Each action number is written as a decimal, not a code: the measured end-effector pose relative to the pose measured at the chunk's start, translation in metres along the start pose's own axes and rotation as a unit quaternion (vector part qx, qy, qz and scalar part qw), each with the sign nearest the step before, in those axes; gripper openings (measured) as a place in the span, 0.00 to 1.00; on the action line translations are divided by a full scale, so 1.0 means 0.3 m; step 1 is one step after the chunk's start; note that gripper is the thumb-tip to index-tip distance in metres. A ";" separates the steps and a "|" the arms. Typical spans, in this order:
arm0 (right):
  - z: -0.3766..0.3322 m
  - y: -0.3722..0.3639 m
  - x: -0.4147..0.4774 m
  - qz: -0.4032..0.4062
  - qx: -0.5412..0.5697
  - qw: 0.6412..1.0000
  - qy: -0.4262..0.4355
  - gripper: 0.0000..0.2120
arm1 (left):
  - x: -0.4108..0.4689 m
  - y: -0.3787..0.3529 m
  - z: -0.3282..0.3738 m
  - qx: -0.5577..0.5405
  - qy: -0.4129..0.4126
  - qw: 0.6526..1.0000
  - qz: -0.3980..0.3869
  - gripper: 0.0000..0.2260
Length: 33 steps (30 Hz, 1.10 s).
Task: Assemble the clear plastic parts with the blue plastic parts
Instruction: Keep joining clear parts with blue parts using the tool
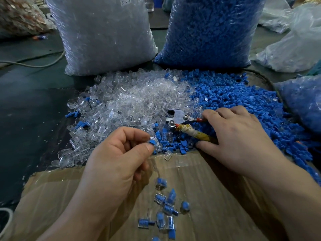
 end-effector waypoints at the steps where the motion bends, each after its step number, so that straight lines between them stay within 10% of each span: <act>1: -0.002 0.006 0.001 0.009 0.000 1.000 0.001 0.32 | -0.001 0.002 0.003 -0.001 -0.003 1.000 0.004 0.09; 12: -0.061 0.135 -0.089 0.088 0.161 0.980 0.072 0.17 | 0.013 0.044 0.011 0.038 -0.033 0.999 0.010 0.09; 33: -0.132 0.102 -0.118 0.056 0.131 0.978 0.155 0.26 | -0.009 0.022 0.061 0.009 -0.109 0.994 -0.020 0.07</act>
Point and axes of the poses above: each hand's wrist, its own x-axis towards the middle knuckle, its own y-axis out of the back of the hand, z = x × y, the point moved 9 cm from there along x, towards the middle knuckle, and after that the axes turned 10 degrees about -x, right-handed, at the moved point
